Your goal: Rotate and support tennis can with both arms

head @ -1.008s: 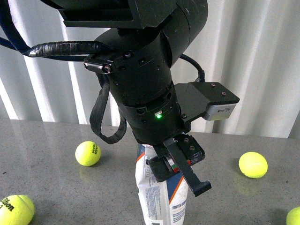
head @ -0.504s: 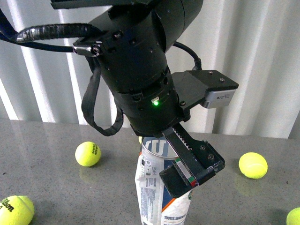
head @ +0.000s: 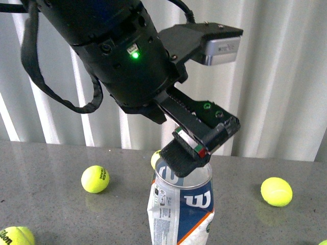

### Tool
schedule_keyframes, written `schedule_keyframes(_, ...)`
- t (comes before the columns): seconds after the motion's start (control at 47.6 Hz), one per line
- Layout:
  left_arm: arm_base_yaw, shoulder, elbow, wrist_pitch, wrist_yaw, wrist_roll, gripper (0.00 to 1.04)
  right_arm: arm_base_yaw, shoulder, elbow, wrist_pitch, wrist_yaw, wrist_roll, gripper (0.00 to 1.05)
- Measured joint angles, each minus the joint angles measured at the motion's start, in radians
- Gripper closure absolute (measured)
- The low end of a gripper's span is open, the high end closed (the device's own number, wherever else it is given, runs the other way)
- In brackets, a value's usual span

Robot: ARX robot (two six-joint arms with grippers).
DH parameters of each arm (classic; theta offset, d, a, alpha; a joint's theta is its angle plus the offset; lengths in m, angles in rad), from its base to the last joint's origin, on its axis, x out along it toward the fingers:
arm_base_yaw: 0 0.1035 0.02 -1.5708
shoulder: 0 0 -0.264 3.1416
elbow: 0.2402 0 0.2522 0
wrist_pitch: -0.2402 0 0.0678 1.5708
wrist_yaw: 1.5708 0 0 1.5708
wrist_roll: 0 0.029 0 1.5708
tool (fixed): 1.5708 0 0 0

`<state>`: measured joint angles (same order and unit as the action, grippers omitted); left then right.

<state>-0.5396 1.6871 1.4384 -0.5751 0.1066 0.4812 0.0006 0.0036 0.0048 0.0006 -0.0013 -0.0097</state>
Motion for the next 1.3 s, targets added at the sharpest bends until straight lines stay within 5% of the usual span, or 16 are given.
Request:
schedule_keyframes(0.168, 0.034, -0.098, -0.085, 0.19, 0.07, -0.205, 0.07, 0.0, 0.0, 0.0, 0.0, 0.0, 0.0, 0.07)
schedule_keyframes(0.315, 0.082, -0.223, -0.215, 0.408, -0.047, -0.515, 0.07, 0.0, 0.0, 0.0, 0.0, 0.0, 0.0, 0.07)
schedule_keyframes(0.441, 0.107, -0.269, -0.263, 0.425, -0.082, -0.745, 0.07, 0.0, 0.0, 0.0, 0.0, 0.001, 0.0, 0.07)
schedule_keyframes(0.63, 0.105, -0.257, -0.286, 0.434, -0.099, -0.834, 0.08, 0.0, 0.0, 0.0, 0.0, -0.002, 0.0, 0.07)
schedule_keyframes(0.714, 0.098, -0.307, -0.458, 0.799, -0.394, -0.694, 0.23, 0.0, 0.0, 0.0, 0.0, 0.0, 0.0, 0.07)
schedule_keyframes(0.756, 0.114, -0.357, -0.567, 0.961, -0.465, -0.609, 0.32, 0.0, 0.0, 0.0, 0.0, 0.0, 0.0, 0.07)
schedule_keyframes(0.861, 0.179, -0.47, -0.764, 1.138, -0.448, -0.532, 0.52, 0.0, 0.0, 0.0, 0.0, 0.001, 0.0, 0.07)
schedule_keyframes(1.092, 0.301, -0.649, -1.058, 1.22, -0.331, -0.497, 1.0, 0.0, 0.0, 0.0, 0.0, 0.0, 0.0, 0.07)
schedule_keyframes(1.303, 0.369, -0.762, -1.18, 1.233, -0.278, -0.489, 1.01, 0.0, 0.0, 0.0, 0.0, 0.0, 0.0, 0.07)
